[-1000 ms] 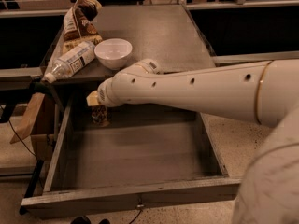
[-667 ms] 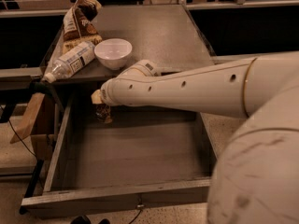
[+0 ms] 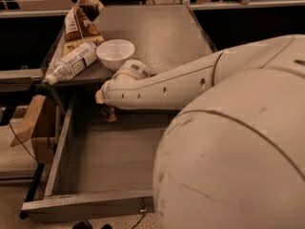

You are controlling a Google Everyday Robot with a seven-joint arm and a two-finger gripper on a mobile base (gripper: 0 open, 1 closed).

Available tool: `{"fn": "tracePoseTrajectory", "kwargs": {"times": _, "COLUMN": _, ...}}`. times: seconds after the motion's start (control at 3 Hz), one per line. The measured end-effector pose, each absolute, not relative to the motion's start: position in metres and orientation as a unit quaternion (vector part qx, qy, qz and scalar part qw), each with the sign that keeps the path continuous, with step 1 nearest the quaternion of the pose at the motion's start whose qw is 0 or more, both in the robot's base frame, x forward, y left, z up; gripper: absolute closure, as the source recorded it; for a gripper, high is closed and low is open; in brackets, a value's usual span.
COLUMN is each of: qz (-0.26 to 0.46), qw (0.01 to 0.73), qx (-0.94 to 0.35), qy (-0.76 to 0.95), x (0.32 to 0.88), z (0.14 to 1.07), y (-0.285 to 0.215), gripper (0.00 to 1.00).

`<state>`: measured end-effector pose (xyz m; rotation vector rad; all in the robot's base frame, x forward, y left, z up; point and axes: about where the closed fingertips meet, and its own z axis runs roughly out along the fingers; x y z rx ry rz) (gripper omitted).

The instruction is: Place orange can into top drawer

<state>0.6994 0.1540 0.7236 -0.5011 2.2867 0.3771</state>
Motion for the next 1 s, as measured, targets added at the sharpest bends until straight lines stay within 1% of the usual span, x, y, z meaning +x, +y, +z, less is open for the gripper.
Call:
{"fn": "tracePoseTrajectory", "kwargs": {"times": 0.67, "qz": 0.157, "qw": 0.365, "qx": -0.197, "qy": 0.896, "x": 0.688, "z": 0.696, "y": 0.152, "gripper": 0.15}}
{"fn": "tracePoseTrajectory", "kwargs": {"times": 1.0, "qz": 0.17, "qw": 0.364, "qx": -0.198, "qy": 0.894, "x": 0.68, "z": 0.689, "y": 0.148, "gripper": 0.0}}
